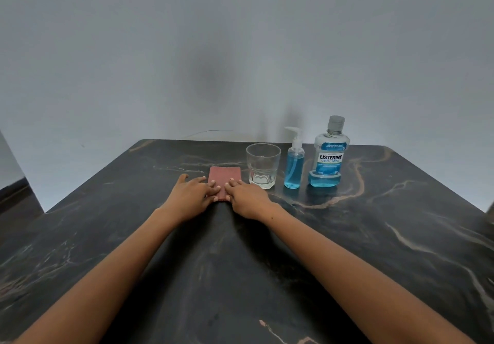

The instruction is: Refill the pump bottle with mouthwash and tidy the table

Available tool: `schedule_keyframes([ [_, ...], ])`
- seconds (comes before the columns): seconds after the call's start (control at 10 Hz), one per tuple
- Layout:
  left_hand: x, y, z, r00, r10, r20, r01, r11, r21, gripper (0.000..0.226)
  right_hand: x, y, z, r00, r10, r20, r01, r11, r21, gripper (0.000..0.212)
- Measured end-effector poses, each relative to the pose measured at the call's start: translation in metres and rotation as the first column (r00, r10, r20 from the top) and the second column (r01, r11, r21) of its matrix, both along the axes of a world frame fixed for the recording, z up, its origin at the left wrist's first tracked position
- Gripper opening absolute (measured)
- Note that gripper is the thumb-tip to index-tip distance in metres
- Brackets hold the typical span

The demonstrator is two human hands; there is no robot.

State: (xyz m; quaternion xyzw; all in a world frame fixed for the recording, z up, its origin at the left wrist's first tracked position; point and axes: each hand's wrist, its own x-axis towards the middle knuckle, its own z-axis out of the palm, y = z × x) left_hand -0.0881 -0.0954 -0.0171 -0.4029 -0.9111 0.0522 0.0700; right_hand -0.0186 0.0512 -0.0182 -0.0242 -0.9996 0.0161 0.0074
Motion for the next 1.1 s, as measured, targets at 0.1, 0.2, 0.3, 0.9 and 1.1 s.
schedule_keyframes([
  [0.1,-0.007,0.002,0.001,1.000,0.010,0.015,-0.010,1.000,-0.001,0.044,-0.006,0.000,0.000,1.000,-0.015,0.011,0.015,1.000,-0.009,0.048],
  [0.2,-0.013,0.005,0.002,1.000,0.014,0.013,-0.014,1.000,-0.024,0.044,-0.012,-0.001,0.000,0.999,-0.029,0.021,0.030,0.999,-0.037,0.047],
  [0.3,-0.016,0.006,0.003,1.000,0.014,0.012,-0.014,0.999,-0.031,0.044,-0.015,-0.002,-0.001,0.999,-0.042,0.021,0.043,0.997,-0.058,0.048],
  [0.9,0.029,0.009,0.005,0.998,0.057,-0.023,-0.052,0.979,0.195,0.044,0.039,-0.003,0.001,0.988,0.071,-0.137,-0.096,0.979,-0.182,0.046],
  [1.1,0.056,0.020,0.008,0.989,0.041,-0.145,0.017,0.925,0.379,0.047,0.101,0.032,0.010,0.954,0.124,-0.273,-0.147,0.987,-0.065,0.050],
])
